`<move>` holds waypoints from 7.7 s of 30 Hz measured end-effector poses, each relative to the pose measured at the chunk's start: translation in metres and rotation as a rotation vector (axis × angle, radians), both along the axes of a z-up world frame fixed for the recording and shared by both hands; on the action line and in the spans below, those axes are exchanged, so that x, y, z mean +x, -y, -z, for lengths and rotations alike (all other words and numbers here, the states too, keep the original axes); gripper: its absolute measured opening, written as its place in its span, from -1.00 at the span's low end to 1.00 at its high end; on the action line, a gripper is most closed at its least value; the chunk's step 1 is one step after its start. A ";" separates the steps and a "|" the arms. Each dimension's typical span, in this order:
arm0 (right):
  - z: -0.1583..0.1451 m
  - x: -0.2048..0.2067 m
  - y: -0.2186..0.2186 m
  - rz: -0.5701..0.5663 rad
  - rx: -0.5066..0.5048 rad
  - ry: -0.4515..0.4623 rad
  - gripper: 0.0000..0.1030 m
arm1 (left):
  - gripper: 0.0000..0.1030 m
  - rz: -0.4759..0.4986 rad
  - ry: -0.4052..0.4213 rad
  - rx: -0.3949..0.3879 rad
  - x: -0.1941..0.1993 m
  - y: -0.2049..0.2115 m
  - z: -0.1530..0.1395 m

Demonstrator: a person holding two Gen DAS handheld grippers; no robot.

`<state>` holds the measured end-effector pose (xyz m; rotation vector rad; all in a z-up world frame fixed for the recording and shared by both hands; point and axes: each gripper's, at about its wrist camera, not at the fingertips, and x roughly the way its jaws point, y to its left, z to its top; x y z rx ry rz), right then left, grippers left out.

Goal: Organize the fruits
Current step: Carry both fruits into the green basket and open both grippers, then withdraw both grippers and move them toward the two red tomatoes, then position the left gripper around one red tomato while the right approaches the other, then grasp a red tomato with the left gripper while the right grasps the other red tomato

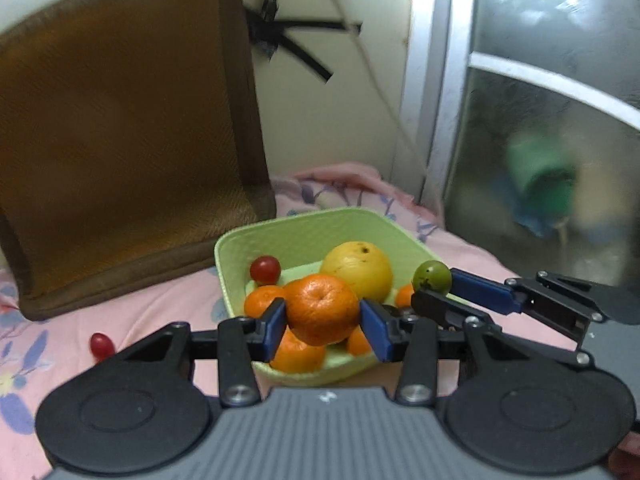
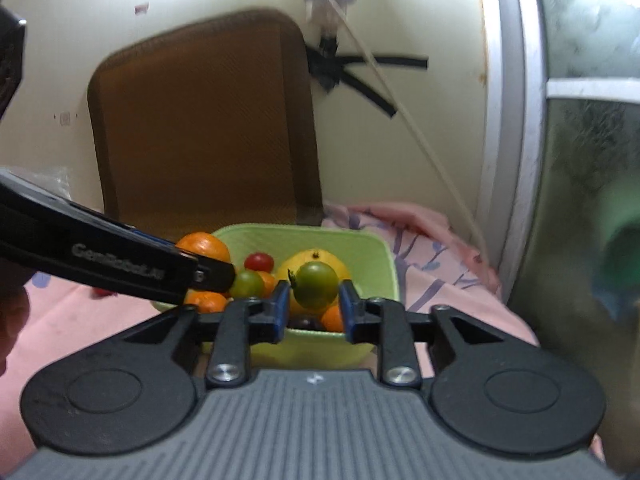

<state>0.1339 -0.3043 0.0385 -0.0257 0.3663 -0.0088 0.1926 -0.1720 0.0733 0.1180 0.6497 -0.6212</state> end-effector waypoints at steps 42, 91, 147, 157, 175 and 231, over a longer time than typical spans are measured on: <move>0.029 -0.108 -0.123 -0.052 0.128 -0.158 0.10 | 0.37 -0.490 0.133 0.130 -0.114 -0.177 0.040; 0.033 -0.096 -0.137 -0.103 0.107 -0.188 0.26 | 0.50 -0.423 -0.001 0.094 -0.096 -0.197 0.062; 0.028 0.044 -0.151 -0.222 0.049 -0.268 -0.40 | -0.33 -0.290 -0.211 -0.053 0.113 -0.136 0.050; 0.025 0.044 -0.147 -0.203 0.106 -0.267 -0.40 | -0.41 -0.300 -0.193 -0.053 0.124 -0.115 0.059; 0.029 0.052 -0.138 -0.146 0.121 -0.271 -0.39 | -0.51 -0.298 -0.142 0.009 0.115 -0.110 0.060; 0.021 -0.034 -0.131 -0.120 -0.034 -0.200 -0.39 | -0.51 -0.270 -0.036 0.123 -0.017 -0.125 0.032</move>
